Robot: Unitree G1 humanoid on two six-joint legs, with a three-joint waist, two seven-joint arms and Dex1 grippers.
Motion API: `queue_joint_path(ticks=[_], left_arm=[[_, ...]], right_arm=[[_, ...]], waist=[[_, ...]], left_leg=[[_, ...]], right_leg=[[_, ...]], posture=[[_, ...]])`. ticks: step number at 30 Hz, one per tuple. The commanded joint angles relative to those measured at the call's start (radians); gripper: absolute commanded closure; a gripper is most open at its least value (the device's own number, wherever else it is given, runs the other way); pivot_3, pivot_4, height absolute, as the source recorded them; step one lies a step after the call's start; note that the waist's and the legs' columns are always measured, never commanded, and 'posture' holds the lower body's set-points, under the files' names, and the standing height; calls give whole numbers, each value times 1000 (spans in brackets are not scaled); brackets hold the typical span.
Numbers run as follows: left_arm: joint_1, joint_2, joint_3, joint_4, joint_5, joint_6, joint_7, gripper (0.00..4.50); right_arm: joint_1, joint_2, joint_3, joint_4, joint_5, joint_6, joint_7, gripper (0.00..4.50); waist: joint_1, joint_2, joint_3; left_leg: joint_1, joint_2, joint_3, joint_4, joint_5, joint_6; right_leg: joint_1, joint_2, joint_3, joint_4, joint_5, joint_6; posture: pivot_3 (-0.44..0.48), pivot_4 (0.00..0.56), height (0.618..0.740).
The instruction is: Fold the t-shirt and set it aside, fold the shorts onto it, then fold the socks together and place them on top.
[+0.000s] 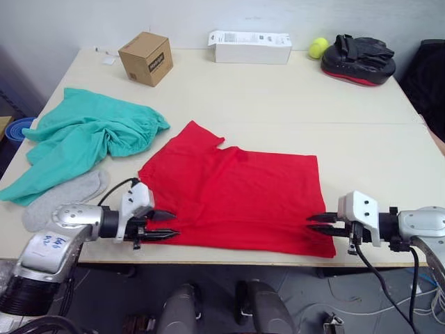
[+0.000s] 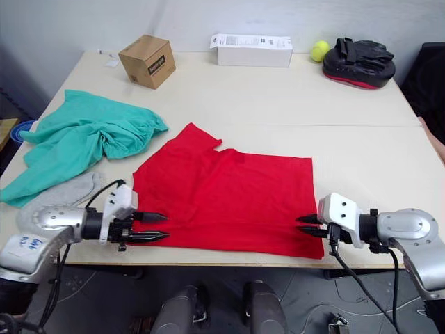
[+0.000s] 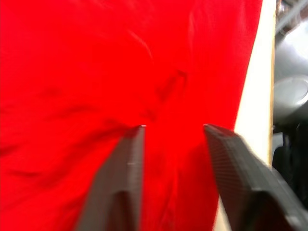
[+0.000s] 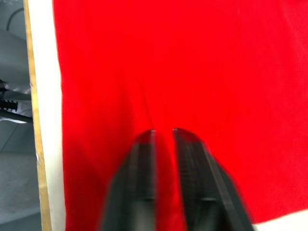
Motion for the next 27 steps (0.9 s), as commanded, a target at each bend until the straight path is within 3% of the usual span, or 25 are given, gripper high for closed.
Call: queue_joint_path(ticks=[1, 4, 6, 10, 14, 17, 22, 27], left_arm=[[67, 68, 130, -111, -54, 4, -31, 947], [183, 136, 142, -131, 77, -148, -40, 10], [234, 146, 129, -130, 139, -215, -15, 0], [228, 99, 74, -83, 240, -296, 80, 0], [195, 60, 43, -42, 296, -351, 131, 0], [184, 52, 26, -20, 305, -362, 127, 642], [199, 71, 0, -4, 303, -366, 83, 2239], [303, 103, 17, -108, 241, -291, 33, 3895]], right_arm=[[88, -29, -69, -68, -13, -126, 62, 2527], [166, -40, -68, -55, -100, -279, 84, 1468], [185, -37, -52, -38, -136, -330, 77, 823], [155, -17, -7, 23, -217, -388, 32, 823], [99, -16, 43, 107, -280, -426, 3, 1786], [84, -22, 72, 146, -305, -457, 0, 2818], [86, -35, 90, 180, -314, -501, 4, 4500], [83, -58, 81, 220, -283, -561, 40, 4500]], waist=[[-1, 0, 0], [-4, 0, 0], [-7, 0, 0], [-5, -1, 1], [-4, -2, 1], [-4, -2, 1], [-6, -2, 0], [-6, -1, 0]], left_leg=[[-1, 0, 0, 0, 0, -1], [0, 0, 0, 1, -1, -5], [1, 0, 2, 0, -2, -5], [2, 0, 3, 1, -7, -4], [2, 0, 4, 2, -5, -2], [5, 0, 4, 1, -5, -2], [9, 0, 4, 1, -4, -2], [10, 0, 4, 1, -4, -1]], right_leg=[[0, 0, 0, 0, -1, 1], [0, 0, 0, 0, -3, 4], [0, 0, 1, -2, -3, 4], [0, 0, 2, -2, -3, 2], [1, 0, 3, -3, -2, -2], [4, -1, 3, -3, -2, -3], [9, -1, 3, -4, -3, -5], [11, -1, 3, -5, -4, -7]], posture=[[0, 150, 740], [0, 150, 740], [0, 150, 740], [0, 150, 740], [0, 150, 740], [0, 150, 740], [0, 150, 740], [0, 150, 740]])
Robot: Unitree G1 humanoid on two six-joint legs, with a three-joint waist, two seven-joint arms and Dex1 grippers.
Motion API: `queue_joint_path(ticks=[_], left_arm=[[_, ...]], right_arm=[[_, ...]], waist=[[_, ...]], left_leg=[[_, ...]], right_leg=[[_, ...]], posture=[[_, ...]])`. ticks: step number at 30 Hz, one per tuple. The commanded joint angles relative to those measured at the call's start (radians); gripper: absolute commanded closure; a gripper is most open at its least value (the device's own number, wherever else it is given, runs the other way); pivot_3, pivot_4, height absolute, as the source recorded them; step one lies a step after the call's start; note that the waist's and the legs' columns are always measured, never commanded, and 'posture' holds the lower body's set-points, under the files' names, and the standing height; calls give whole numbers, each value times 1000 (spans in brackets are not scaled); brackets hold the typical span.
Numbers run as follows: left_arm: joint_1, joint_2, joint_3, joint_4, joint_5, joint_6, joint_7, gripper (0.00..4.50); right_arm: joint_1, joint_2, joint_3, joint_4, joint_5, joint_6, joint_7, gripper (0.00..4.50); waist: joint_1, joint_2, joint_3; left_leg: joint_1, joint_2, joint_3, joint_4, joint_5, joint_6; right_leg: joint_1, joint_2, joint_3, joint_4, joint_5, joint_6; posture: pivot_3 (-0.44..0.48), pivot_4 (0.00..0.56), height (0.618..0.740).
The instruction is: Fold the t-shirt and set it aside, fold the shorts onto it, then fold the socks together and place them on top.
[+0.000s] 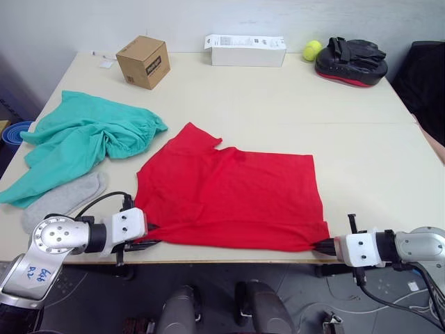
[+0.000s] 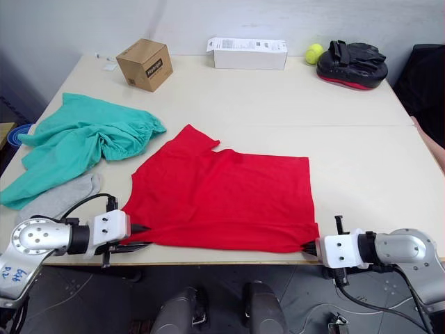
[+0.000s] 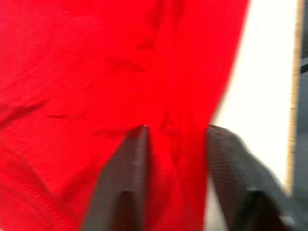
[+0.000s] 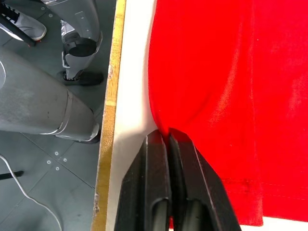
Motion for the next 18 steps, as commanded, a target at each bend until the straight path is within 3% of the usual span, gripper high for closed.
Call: queue_joint_path(ticks=[1, 2, 11, 18], left_arm=[[70, 25, -1, -58, -18, 49, -29, 4212], [85, 26, 6, -75, -25, 64, -26, 4487], [195, 46, 66, -184, -83, 154, -30, 4487], [187, 26, 56, -162, -49, 164, 31, 4487]], right_arm=[[5, -43, -3, 59, -3, -41, 32, 4500], [7, -51, -6, 78, -1, -63, 40, 4500], [42, -84, -2, 111, 42, -121, 80, 4500], [50, -78, 5, 68, 68, -59, 75, 4500]], waist=[[1, 1, -1], [1, 1, -1], [2, 1, -1], [3, 1, -1]], left_leg=[[0, 0, 0, -1, 0, 0], [0, 0, 0, -1, 0, 0], [0, 0, 0, -1, -4, 1], [0, 0, -1, 0, -5, 0]], right_leg=[[0, 0, 0, 0, 0, 0], [0, 0, 0, -1, 0, 1], [0, 0, -1, -1, 1, 5], [1, 0, -2, -1, 0, 5]], posture=[[0, 150, 740], [0, 150, 740], [0, 150, 740], [0, 150, 740]])
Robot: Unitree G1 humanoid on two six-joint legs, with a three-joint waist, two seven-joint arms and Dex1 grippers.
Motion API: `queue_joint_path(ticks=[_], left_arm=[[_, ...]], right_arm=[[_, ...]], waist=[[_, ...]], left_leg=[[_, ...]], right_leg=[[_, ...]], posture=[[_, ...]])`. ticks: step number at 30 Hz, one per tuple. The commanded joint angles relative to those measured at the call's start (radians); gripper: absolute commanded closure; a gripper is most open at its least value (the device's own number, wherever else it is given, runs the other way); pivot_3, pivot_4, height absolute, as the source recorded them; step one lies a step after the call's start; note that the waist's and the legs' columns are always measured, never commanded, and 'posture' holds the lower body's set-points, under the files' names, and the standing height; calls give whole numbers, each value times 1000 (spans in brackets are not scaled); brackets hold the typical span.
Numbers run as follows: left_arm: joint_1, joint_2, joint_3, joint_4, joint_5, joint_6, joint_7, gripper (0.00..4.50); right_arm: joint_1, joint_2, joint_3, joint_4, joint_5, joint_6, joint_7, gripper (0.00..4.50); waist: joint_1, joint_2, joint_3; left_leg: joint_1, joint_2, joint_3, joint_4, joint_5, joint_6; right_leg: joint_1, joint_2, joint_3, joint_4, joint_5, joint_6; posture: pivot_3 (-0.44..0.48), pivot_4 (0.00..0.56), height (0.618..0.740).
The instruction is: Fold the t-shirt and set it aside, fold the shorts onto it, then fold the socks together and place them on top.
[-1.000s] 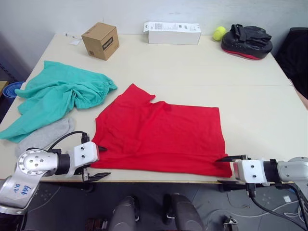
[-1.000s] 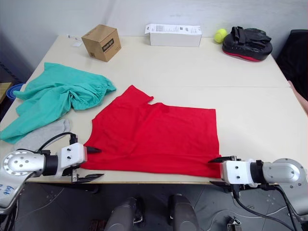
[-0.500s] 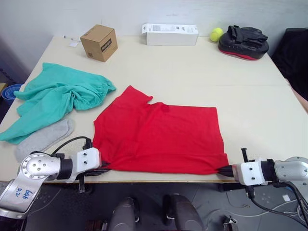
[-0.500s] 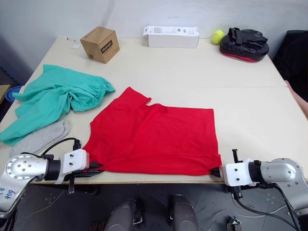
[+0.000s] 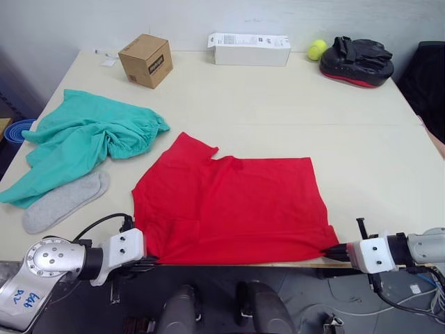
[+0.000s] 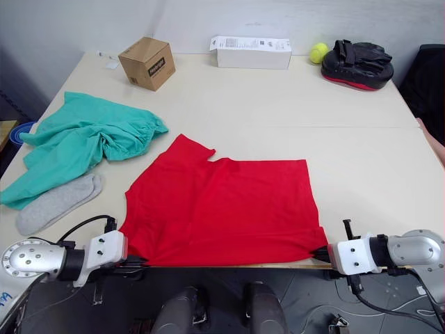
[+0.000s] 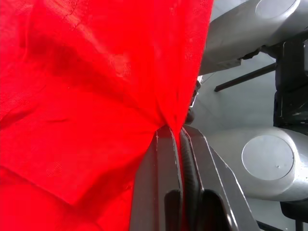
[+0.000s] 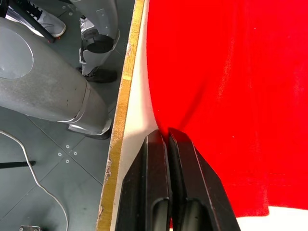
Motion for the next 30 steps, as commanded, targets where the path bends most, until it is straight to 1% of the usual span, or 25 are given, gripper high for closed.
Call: queue_joint_path(ticks=[1, 3, 5, 7, 9, 10, 11, 12, 14, 15, 16, 17, 19, 21, 22, 23, 24, 25, 26, 30], left_arm=[[11, -13, 4, 24, 12, 22, 29, 4499], [9, -20, 13, 40, -9, 33, 23, 3968], [15, -18, 26, 56, -35, 38, 1, 3460], [24, -16, 66, 68, -93, 65, -30, 2838], [22, -5, 134, 68, -191, 130, -75, 2256], [7, 6, 172, 76, -242, 171, -95, 1906], [-20, 18, 203, 95, -285, 211, -111, 1646], [-39, 26, 220, 108, -310, 237, -118, 1272], [-145, 46, 243, 181, -371, 319, -117, 624], [-202, 54, 245, 220, -398, 358, -116, 283], [-268, 58, 238, 266, -417, 392, -112, 37], [-329, 60, 221, 309, -425, 421, -105, 37], [-460, 54, 169, 384, -420, 485, -72, 37], [-613, 21, 109, 472, -412, 559, -26, 37], [-674, 3, 84, 511, -403, 585, -5, 37], [-734, -20, 60, 553, -391, 604, 19, 37], [-809, -59, 32, 620, -366, 619, 59, 37], [-869, -89, 6, 676, -343, 630, 88, 37], [-922, -116, -25, 729, -312, 623, 106, 37], [-1082, -199, -113, 942, -210, 594, 144, 37]], right_arm=[[25, -21, 6, -23, 12, 59, 19, 4293], [40, -34, 0, -50, 38, 103, 36, 3801], [65, -50, -14, -81, 67, 131, 57, 3202], [96, -75, -42, -136, 136, 188, 88, 2524], [100, -99, -78, -199, 240, 308, 112, 1846], [80, -109, -95, -229, 306, 395, 113, 1482], [44, -116, -105, -248, 363, 480, 107, 1209], [18, -117, -111, -261, 396, 539, 103, 803], [-107, -110, -96, -246, 460, 679, 80, 88], [-176, -102, -83, -227, 485, 746, 69, 0], [-257, -87, -64, -197, 507, 821, 56, 0], [-330, -68, -43, -163, 519, 888, 43, 0], [-480, -16, 10, -79, 509, 1002, 10, 0], [-624, 58, 60, 29, 464, 1094, -52, 0], [-678, 91, 75, 75, 444, 1122, -79, 0], [-730, 126, 87, 122, 425, 1150, -107, 0], [-794, 170, 102, 190, 397, 1182, -151, 0], [-843, 205, 111, 246, 371, 1199, -185, 0], [-892, 242, 121, 307, 340, 1205, -226, 0], [-1040, 359, 139, 537, 215, 1202, -375, 0]], waist=[[0, 0, 0], [1, 0, 0], [3, 1, 0], [4, 1, 0], [1, 2, 0], [-2, 2, 1], [-7, 1, 2], [-8, 1, 2], [-5, 1, 3], [-4, 2, 4], [-3, 3, 4], [-3, 3, 5], [-3, 2, 4], [-2, 2, 4], [-2, 1, 4], [-2, 1, 4], [-2, 1, 4], [-2, 1, 4], [-1, 1, 4], [-5, 1, 4]], left_leg=[[0, 0, 0, 0, 0, 0], [0, 0, -1, 0, 0, 0], [0, 0, -1, 0, 0, 0], [0, 0, -1, 0, 0, 0], [0, 0, -2, 0, 0, 0], [0, 0, -2, 0, 0, 0], [0, 0, -2, 1, 1, 0], [0, 1, -2, 1, 1, 0], [0, 1, -2, 1, 2, 0], [0, 1, -2, 2, 3, 0], [-1, 1, -2, 2, 4, -1], [-2, 0, -2, 2, 4, -1], [-2, 0, -2, 2, 5, -1], [-5, 0, -1, 1, 5, 0], [-6, -1, -1, 1, 5, 0], [-8, -2, -1, 1, 5, 0], [-11, -2, 0, 1, 8, 3], [-14, -3, 0, 3, 12, -1], [-18, -3, 0, 5, 12, -2], [-29, -1, 4, 11, 14, -3]], right_leg=[[0, 0, 0, 0, 0, 0], [0, 0, 0, 0, -1, -1], [0, 0, 0, 0, -1, -2], [1, 0, -1, 1, -1, -2], [0, 0, -1, 1, -1, -2], [0, 0, -1, 1, -1, -2], [0, 0, -1, 2, -1, -1], [0, 0, -1, 3, -1, -1], [-1, 0, -1, 2, -1, -3], [-1, 0, -1, 2, -2, -5], [-1, 0, -1, 2, -2, -8], [-3, 0, 0, 1, -5, -17], [-3, 0, 0, 0, -5, -18], [-5, -1, 0, 1, -4, -17], [-7, -2, 0, 2, -3, -16], [-9, -3, 0, 5, 4, -1], [-13, -3, 0, 6, 6, 1], [-18, -3, -1, 10, 6, 2], [-21, -3, -1, 13, 6, 2], [-33, 0, 0, 19, 5, 3]], posture=[[0, 150, 740], [0, 150, 740], [0, 150, 740], [0, 150, 740], [0, 150, 740], [0, 150, 740], [0, 150, 740], [0, 150, 740], [0, 150, 740], [0, 150, 740], [0, 150, 740], [0, 150, 740], [0, 150, 740], [0, 150, 740], [0, 150, 740], [0, 150, 740], [0, 150, 740], [0, 150, 740], [0, 150, 740], [0, 150, 740]])
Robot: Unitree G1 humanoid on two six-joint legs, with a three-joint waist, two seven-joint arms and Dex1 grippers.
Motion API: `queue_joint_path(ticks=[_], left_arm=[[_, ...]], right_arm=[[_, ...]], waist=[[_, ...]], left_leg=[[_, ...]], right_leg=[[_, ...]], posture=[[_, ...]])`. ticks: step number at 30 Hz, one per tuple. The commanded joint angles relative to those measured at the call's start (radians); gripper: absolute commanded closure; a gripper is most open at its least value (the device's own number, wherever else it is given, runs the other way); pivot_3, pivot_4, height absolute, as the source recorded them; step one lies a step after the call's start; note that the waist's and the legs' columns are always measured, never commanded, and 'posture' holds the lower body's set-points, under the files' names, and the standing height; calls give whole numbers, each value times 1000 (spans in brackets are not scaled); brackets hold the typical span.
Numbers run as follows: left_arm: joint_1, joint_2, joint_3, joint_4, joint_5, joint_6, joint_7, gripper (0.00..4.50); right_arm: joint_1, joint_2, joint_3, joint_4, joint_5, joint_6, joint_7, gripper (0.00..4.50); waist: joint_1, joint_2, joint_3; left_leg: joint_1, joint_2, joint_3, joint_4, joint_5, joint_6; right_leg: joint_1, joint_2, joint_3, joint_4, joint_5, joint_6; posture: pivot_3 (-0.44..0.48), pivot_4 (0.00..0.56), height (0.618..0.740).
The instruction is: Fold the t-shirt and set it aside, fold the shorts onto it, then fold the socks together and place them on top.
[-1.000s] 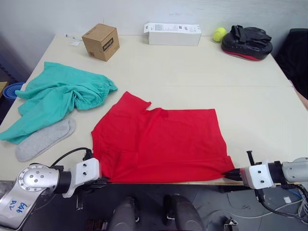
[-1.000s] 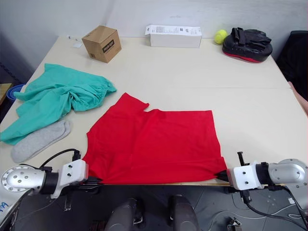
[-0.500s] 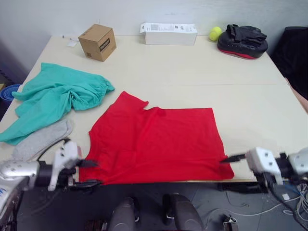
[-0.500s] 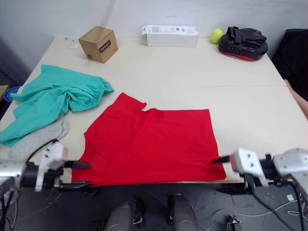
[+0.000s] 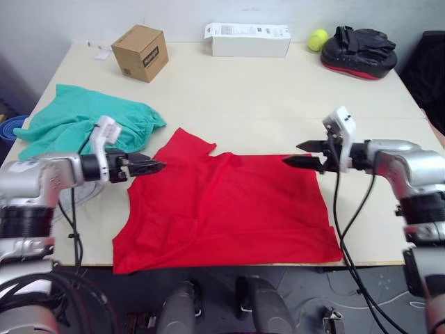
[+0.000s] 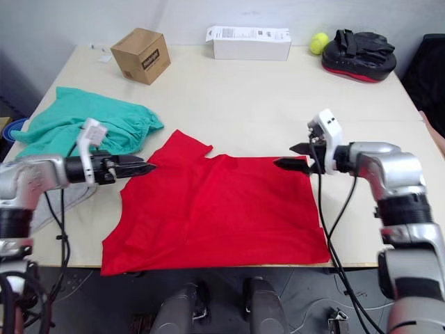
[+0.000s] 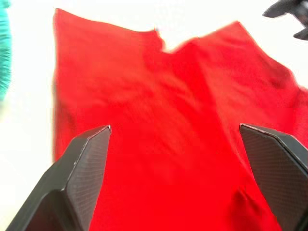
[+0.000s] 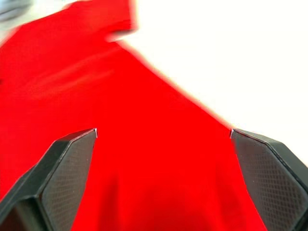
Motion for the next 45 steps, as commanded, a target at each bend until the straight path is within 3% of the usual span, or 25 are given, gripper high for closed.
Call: queue_joint_path(ticks=[1, 5, 10, 11, 15, 22, 25, 26, 35, 39, 45], left_arm=[[-102, -33, -48, 182, 102, -41, 55, 37], [-178, -85, -66, 361, 174, -91, 92, 37], [-179, -88, -67, 377, 192, -102, 59, 37], [-172, -86, -71, 371, 193, -98, 48, 8], [-155, -91, -62, 371, 208, -96, 43, 902], [-154, -86, -43, 385, 217, -93, 27, 3178], [-149, -80, -31, 377, 213, -84, 17, 4150], [-147, -79, -29, 375, 214, -84, 14, 4494], [-131, -93, 64, 325, 182, -208, 4, 4494], [-127, -85, 123, 253, 125, -256, -58, 4494], [42, -27, 139, -20, 73, -271, -153, 4494]], right_arm=[[-90, 55, -13, 173, -96, -10, -127, 0], [-140, 72, 26, 315, -218, -99, -166, 0], [-137, 48, 35, 344, -263, -105, -85, 0], [-131, 48, 32, 342, -265, -105, -73, 177], [-114, 68, 16, 329, -260, -91, -42, 1204], [-130, 114, -43, 398, -263, -90, -83, 3743], [-131, 115, -70, 404, -255, -71, -79, 4500], [-131, 115, -75, 404, -254, -67, -79, 4500], [-128, 96, -198, 334, -161, -54, -40, 4500], [-67, 66, -207, 194, -116, -81, 69, 4500], [160, 6, -193, -130, -69, -204, 239, 4500]], waist=[[-3, 0, 0], [-1, 0, 0], [-5, 0, 0], [-6, 0, 0], [-10, 0, 0], [-21, 0, 0], [-26, 0, 0], [-26, 0, 0], [-26, -1, 0], [-25, -1, 0], [-26, -1, 0]], left_leg=[[-1, 1, 0, 2, 0, 0], [-6, 2, 2, 7, 0, 0], [-5, 2, 3, 10, 4, 1], [-4, 2, 4, 11, 4, 1], [1, 1, 6, 10, 4, 0], [8, 2, 7, 8, 4, -1], [8, 2, 7, 7, 4, -1], [8, 2, 7, 8, 4, -1], [8, 2, 8, 7, 4, -1], [8, 2, 8, 6, 4, -1], [8, 2, 9, 6, 3, -1]], right_leg=[[0, 1, 0, 0, 0, 0], [-6, 2, 2, 4, 1, 1], [-6, 2, 4, 7, 3, 5], [-6, 2, 5, 9, 4, 5], [-4, 1, 8, 13, 4, 4], [2, 1, 9, 13, 4, 4], [2, 1, 9, 12, 4, 4], [2, 1, 9, 13, 4, 4], [1, 1, 10, 12, 4, 4], [1, 1, 10, 12, 4, 4], [2, 2, 11, 10, 4, 4]], posture=[[0, 150, 740], [0, 150, 740], [0, 150, 740], [0, 150, 740], [0, 150, 740], [0, 150, 740], [0, 150, 740], [0, 150, 740], [0, 150, 740], [0, 150, 740], [0, 150, 740]])
